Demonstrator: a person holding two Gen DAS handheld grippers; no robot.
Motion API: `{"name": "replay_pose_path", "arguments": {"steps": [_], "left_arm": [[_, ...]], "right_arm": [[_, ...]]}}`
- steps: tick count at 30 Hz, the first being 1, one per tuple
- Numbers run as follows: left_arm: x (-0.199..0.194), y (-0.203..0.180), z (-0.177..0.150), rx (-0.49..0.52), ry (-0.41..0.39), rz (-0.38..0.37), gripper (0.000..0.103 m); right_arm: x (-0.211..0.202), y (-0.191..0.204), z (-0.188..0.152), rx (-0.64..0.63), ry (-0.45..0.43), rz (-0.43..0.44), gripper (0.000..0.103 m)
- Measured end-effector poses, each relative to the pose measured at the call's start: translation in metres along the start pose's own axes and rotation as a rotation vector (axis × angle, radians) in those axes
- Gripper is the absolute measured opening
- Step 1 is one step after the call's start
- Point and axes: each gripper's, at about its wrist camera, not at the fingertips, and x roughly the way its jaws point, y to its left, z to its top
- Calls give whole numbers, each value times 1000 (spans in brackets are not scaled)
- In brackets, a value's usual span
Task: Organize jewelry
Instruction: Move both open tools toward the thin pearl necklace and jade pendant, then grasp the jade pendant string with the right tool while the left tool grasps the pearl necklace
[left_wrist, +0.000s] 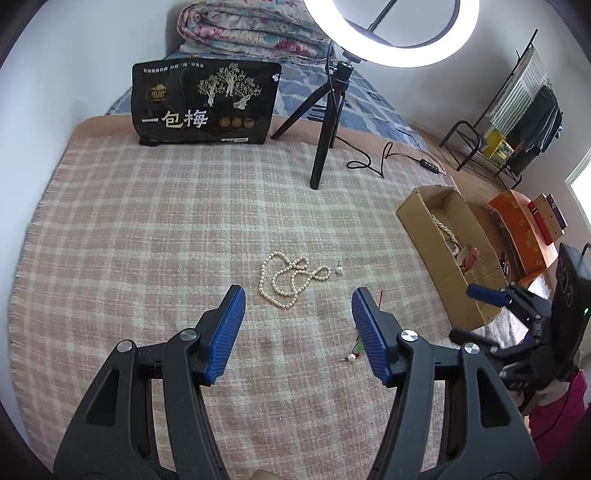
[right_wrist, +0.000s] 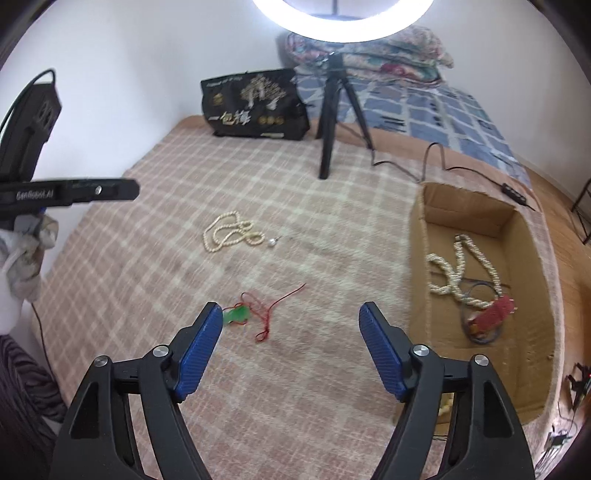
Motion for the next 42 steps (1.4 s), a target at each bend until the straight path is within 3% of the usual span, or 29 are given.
{"name": "replay_pose_path", "arguments": {"steps": [8,13,22,25,29,31,36,42], "left_arm": [[12,25,6,-47,11,-32,62],[26,35,8,-67,38,-44,62],[53,30,9,-45,85,-51,62],[65,28,10,-49,108,-61,62],[78,26,10,-50,138,-75,62],[81,25,11,-48,146,-83,62],[94,26,10,-55,169,-88,62],[113,18,10,-20,200,-60,62]], "right_arm": [[28,7,-12,-31,78,86,76],[48,18,-16,-69,131,74,76],[87,1,-13,199,270,135,76],[91,-5,-13,302,287,179,69],[97,-10,-13,425,312,252,50],[101,-9,-14,462,322,261,48],[105,0,-10,469,318,230,45],[113,13,2,405,302,131,37]]}}
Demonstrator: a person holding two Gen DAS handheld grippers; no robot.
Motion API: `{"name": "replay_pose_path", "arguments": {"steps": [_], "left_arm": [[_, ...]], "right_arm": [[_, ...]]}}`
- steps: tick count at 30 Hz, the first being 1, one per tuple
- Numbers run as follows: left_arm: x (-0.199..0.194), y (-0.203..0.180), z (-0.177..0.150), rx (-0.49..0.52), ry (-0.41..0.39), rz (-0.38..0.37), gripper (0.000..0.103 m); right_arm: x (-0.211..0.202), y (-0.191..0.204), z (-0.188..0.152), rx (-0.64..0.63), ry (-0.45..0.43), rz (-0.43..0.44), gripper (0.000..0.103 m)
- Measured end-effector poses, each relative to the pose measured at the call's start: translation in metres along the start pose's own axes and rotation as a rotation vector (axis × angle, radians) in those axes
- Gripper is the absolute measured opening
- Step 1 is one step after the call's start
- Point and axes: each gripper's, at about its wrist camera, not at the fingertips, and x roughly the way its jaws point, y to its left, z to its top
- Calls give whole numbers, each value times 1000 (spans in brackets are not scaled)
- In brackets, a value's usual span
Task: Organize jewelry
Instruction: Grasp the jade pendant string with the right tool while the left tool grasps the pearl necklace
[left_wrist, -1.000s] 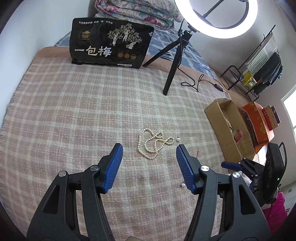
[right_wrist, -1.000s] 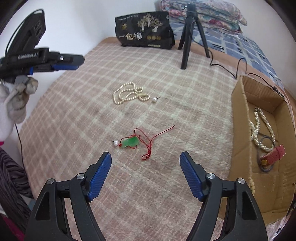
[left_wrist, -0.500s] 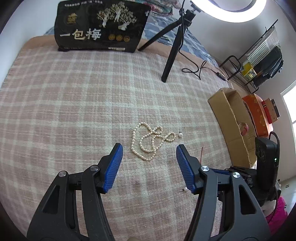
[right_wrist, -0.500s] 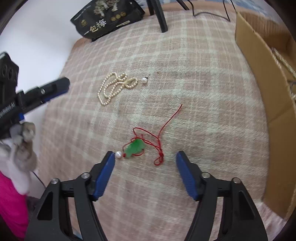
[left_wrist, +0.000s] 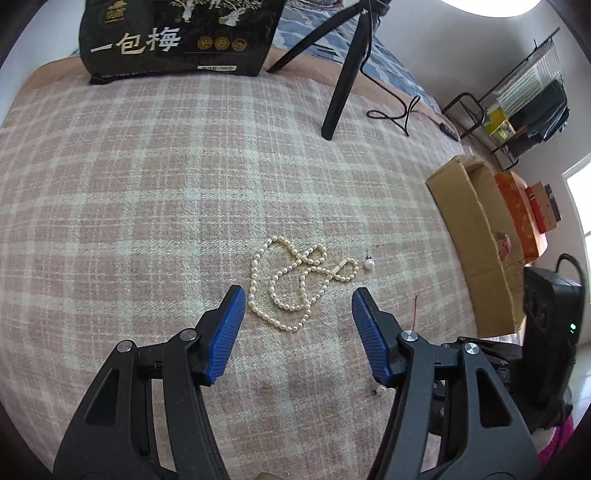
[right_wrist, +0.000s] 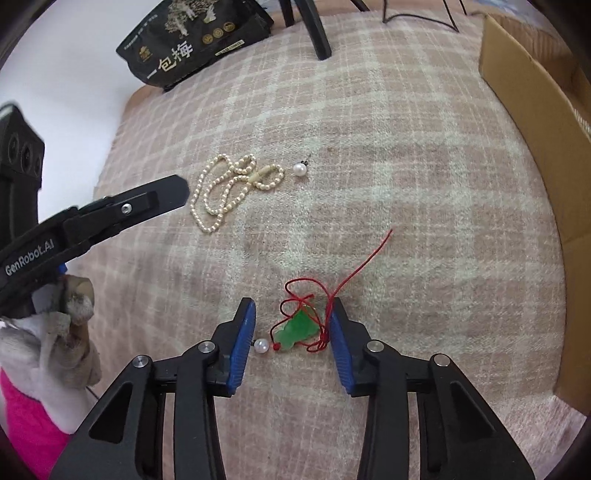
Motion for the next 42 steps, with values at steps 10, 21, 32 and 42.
{"name": "replay_pose_path", "arguments": {"steps": [10,21,32,42], "left_arm": [[12,-4,0,54,13,51,62],[21,-2,0,57,44,27,62],[38,-22,-6,171,74,112,62],[47,-34,-10,236,36,206,49]], "right_arm": [[13,29,7,-132,-38,-142,26],[15,28,2,-200,-51,-167,9],[5,15,-3,-195,-60,-144,3],[5,15,-4,-192,-69,-145,3]]}}
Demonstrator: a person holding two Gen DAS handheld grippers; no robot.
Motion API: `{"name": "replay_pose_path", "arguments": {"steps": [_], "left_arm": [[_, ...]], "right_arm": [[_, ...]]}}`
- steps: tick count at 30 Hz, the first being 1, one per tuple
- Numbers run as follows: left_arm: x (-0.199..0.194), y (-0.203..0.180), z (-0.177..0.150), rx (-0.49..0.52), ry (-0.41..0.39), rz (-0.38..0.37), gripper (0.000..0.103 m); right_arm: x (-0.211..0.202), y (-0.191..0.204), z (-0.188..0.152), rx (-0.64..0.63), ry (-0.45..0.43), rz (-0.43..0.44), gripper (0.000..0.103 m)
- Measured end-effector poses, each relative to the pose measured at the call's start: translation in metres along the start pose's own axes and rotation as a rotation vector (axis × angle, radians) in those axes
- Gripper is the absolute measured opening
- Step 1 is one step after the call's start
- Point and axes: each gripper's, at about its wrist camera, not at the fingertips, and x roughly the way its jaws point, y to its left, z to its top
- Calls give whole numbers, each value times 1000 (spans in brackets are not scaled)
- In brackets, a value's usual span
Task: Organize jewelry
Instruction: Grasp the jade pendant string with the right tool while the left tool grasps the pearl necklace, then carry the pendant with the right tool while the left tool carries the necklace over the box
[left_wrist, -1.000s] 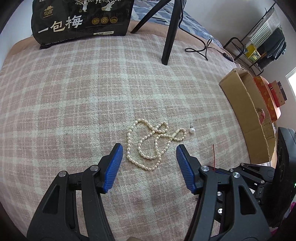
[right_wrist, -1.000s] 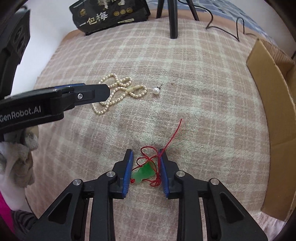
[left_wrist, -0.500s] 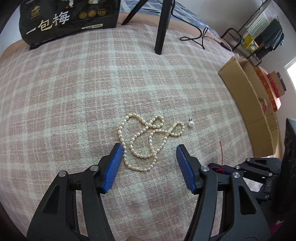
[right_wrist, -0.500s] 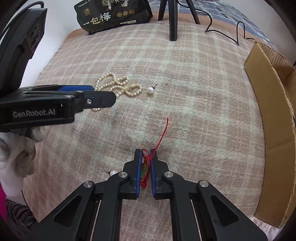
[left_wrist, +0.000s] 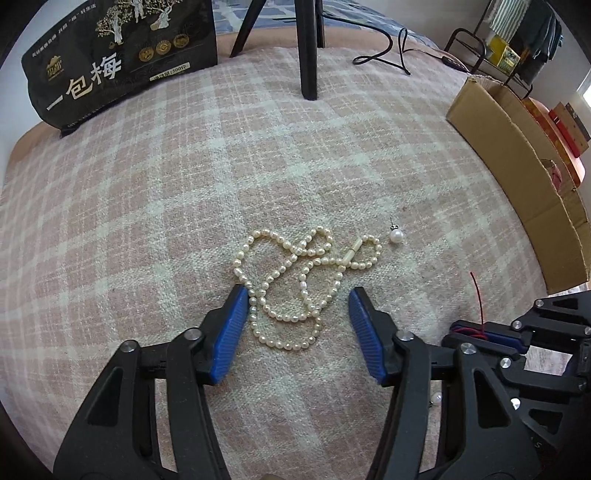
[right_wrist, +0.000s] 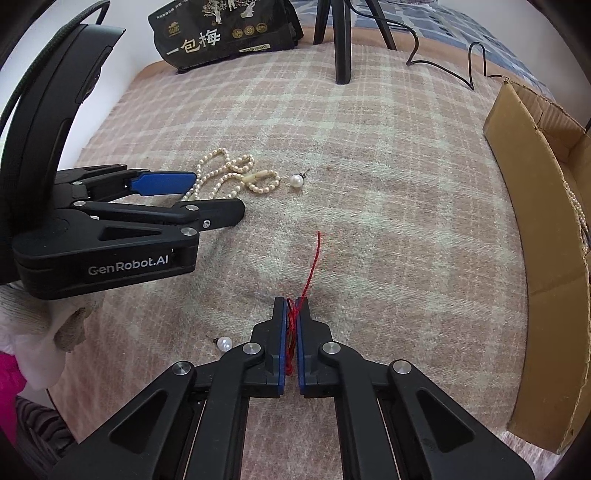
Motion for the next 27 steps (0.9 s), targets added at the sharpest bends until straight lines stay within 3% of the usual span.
{"name": "replay_pose_path", "arguments": {"steps": [1,3,5,19,27], "left_arm": [[0,1,0,-6,-8,6,45],[-1,7,1,-29,-19,12,18],[-3,13,2,-63,-24,-8,6],[-48,25,2,-163,-121,-110,5],[-76,25,0,-176,-180,-113,5]], "right_arm": [[0,0,0,0,-1,-1,3],[0,1,0,0,-1,-2,3],[0,1,-1,-1,-1,-1,3],[-10,-10,3,40,-5,67,1],[-25,-8,2,48,-34,101,1]]}}
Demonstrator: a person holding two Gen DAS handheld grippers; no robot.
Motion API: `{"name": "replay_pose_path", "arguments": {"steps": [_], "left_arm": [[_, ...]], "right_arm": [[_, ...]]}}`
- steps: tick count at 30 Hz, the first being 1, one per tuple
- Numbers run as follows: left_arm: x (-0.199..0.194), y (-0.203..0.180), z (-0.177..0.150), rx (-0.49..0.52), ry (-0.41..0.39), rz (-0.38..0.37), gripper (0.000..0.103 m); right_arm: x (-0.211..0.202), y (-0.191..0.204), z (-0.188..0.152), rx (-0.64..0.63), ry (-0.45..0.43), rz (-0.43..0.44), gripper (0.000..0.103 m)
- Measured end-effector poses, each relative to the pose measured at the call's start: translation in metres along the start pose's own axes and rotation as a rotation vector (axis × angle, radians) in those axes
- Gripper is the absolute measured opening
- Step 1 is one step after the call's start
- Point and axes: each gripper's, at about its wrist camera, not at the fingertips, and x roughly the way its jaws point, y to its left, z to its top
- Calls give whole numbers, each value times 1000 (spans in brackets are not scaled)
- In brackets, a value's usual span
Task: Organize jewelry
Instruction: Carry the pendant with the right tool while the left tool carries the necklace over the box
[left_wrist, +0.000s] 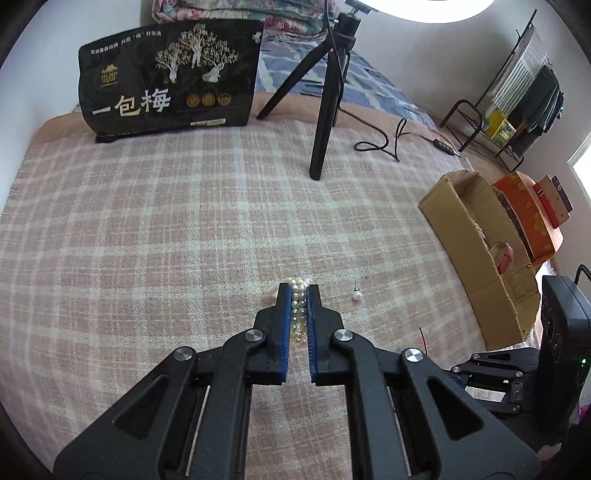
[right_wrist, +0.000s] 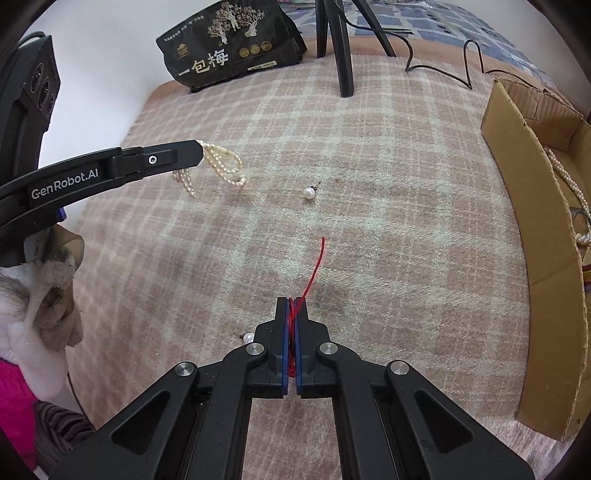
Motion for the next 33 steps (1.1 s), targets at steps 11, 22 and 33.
{"name": "replay_pose_path", "arguments": {"steps": [11,22,33], "left_arm": [[-25,-10,8,-2,-60,-39,5],[-58,-31,13,15,-117,-101,5],[-76,-63,19,38,-155,-165,5]], "right_arm": [[-37,1,2,14,-68,47,1],[-84,0,1,18,-167,66,1],[-135,-9,-3,35,-277,88,1]]}}
